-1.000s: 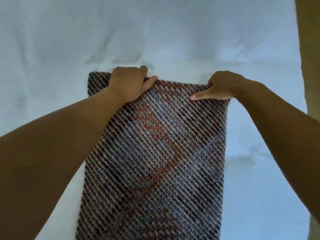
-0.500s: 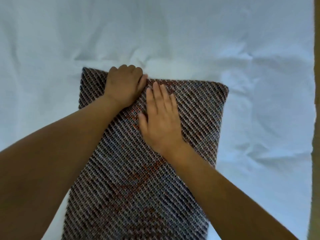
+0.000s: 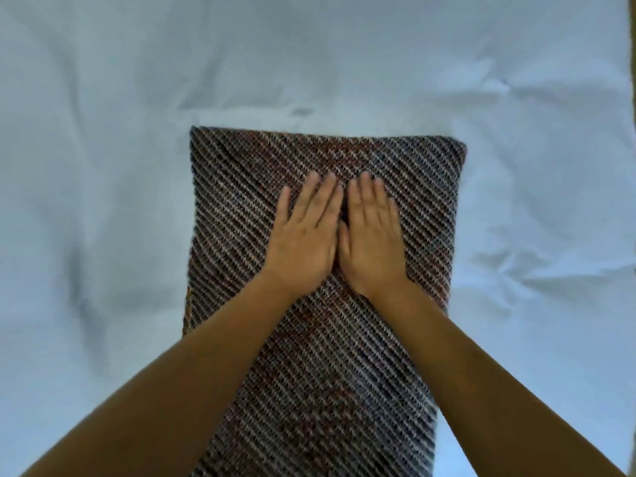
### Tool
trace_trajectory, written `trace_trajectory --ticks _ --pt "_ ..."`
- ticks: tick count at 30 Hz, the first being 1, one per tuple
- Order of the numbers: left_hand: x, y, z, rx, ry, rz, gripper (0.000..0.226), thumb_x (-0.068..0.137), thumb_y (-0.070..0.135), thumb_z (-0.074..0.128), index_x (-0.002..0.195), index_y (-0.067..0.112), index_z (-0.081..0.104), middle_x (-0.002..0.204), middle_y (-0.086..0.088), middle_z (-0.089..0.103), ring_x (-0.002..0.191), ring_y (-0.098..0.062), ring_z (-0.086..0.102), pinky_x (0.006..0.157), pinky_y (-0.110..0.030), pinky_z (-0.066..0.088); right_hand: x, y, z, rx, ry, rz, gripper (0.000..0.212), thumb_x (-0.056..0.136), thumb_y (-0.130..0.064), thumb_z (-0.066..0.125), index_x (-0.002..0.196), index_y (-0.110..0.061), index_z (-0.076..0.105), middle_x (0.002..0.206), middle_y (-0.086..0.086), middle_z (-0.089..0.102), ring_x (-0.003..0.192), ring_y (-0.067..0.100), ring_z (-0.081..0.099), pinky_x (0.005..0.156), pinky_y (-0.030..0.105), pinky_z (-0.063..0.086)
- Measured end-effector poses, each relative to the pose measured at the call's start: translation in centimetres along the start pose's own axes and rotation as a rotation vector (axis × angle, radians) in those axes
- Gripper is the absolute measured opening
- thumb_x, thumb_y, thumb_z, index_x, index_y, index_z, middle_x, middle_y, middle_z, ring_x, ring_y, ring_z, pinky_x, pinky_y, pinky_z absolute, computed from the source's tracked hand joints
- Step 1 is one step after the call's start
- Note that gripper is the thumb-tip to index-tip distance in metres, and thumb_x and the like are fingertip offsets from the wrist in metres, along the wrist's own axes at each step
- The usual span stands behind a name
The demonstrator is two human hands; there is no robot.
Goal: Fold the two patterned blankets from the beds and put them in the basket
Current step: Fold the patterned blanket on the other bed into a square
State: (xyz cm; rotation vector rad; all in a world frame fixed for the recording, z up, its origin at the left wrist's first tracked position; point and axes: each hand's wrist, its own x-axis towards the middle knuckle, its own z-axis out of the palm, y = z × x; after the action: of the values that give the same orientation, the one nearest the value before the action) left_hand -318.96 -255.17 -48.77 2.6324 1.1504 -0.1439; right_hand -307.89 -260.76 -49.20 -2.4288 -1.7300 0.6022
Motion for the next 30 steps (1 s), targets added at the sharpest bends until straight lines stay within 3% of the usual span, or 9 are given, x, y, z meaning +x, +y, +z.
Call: trace_trajectory --ticks 3,8,11,14,16,19,22,27,30 --pt "-2.9 -1.9 2.0 0.029 -0.071 -0.102 0.055 0.093 0.044 0.005 0.14 0.022 -0.012 0.156 0.001 -0.003 0.138 -0.01 -0.016 0.108 -0.035 -0.022 -1.5 0.9 1.1 -0.106 -0.076 -0.136 0.057 0.099 -0.036 0.019 0.146 -0.015 -0.004 0.155 0.003 -0.007 0.138 0.014 -0.017 0.112 0.034 -0.013" --pt "-2.3 -6.3 2.8 -0.016 -0.037 -0.372 0.07 0.09 0.055 0.011 0.147 0.016 -0.006 0.157 -0.005 -0.005 0.144 -0.018 -0.008 0.111 -0.041 -0.015 -3.2 7.4 -0.1 -0.189 -0.027 0.174 0.066 0.092 -0.048 0.014 0.148 -0.015 0.0 0.158 0.006 -0.001 0.145 0.023 -0.004 0.115 0.04 -0.007" --pt "-2.3 -4.2 2.3 -0.092 0.028 -0.515 0.07 0.092 0.054 0.011 0.147 0.014 -0.007 0.157 -0.007 -0.009 0.143 -0.021 -0.012 0.11 -0.045 -0.016 -3.6 5.4 -0.3 -0.136 0.016 0.245 0.068 0.092 -0.05 0.01 0.147 -0.014 -0.008 0.157 0.008 -0.008 0.144 0.024 -0.009 0.114 0.039 -0.01" --pt "-6.8 -1.6 3.1 -0.086 0.012 -0.382 0.066 0.092 0.054 0.005 0.143 0.018 -0.016 0.152 -0.001 -0.019 0.139 -0.016 -0.021 0.11 -0.042 -0.022 -6.0 0.5 1.3 -0.113 0.028 -0.037 0.065 0.095 -0.049 0.015 0.144 -0.012 -0.006 0.152 0.008 -0.006 0.142 0.024 -0.002 0.113 0.037 -0.01" --pt "-10.2 -2.3 3.9 -0.087 -0.074 -0.362 0.068 0.091 0.056 0.007 0.143 0.019 -0.015 0.154 -0.002 -0.014 0.138 -0.013 -0.021 0.11 -0.039 -0.019 -8.5 -0.2 2.8 -0.156 -0.1 -0.198 0.065 0.095 -0.049 0.019 0.144 -0.015 -0.004 0.152 0.005 -0.004 0.143 0.023 0.001 0.111 0.033 -0.014" --pt "-11.7 -5.7 4.1 -0.113 -0.104 -0.536 0.074 0.089 0.059 0.012 0.146 0.019 -0.01 0.157 -0.005 -0.008 0.142 -0.016 -0.014 0.112 -0.043 -0.014 -9.2 3.4 3.0 -0.131 -0.14 -0.006 0.066 0.094 -0.053 0.016 0.145 -0.019 -0.007 0.156 0.004 -0.005 0.142 0.017 -0.012 0.111 0.034 -0.016" --pt "-9.9 -7.3 2.7 -0.156 -0.11 -0.624 0.078 0.09 0.061 0.017 0.146 0.017 -0.012 0.156 -0.013 -0.01 0.143 -0.026 -0.011 0.115 -0.051 -0.005 -8.1 4.7 1.2 -0.119 -0.125 0.05 0.068 0.09 -0.054 0.015 0.149 -0.021 0.008 0.158 0.008 0.006 0.145 0.026 0.001 0.115 0.042 -0.005" --pt "-2.0 -8.7 -2.9 -0.174 0.11 -0.36 0.094 0.08 0.064 0.045 0.147 0.022 -0.006 0.157 -0.013 -0.007 0.143 -0.03 -0.009 0.112 -0.049 -0.006 -3.3 4.1 -2.7 0.095 0.146 0.078 0.061 0.081 -0.034 0.049 0.136 -0.008 0.041 0.149 0.02 0.028 0.137 0.04 0.023 0.112 0.052 0.014" --pt "4.5 -8.6 -5.6 0.041 -0.065 -0.096 0.108 0.07 0.063 0.062 0.147 0.024 -0.002 0.157 -0.007 -0.005 0.143 -0.029 -0.011 0.111 -0.051 -0.008 2.2 5.0 -5.6 0.005 0.107 -0.048 0.072 0.079 -0.022 0.061 0.143 -0.011 0.03 0.152 0.02 0.021 0.14 0.039 0.017 0.113 0.054 0.009"
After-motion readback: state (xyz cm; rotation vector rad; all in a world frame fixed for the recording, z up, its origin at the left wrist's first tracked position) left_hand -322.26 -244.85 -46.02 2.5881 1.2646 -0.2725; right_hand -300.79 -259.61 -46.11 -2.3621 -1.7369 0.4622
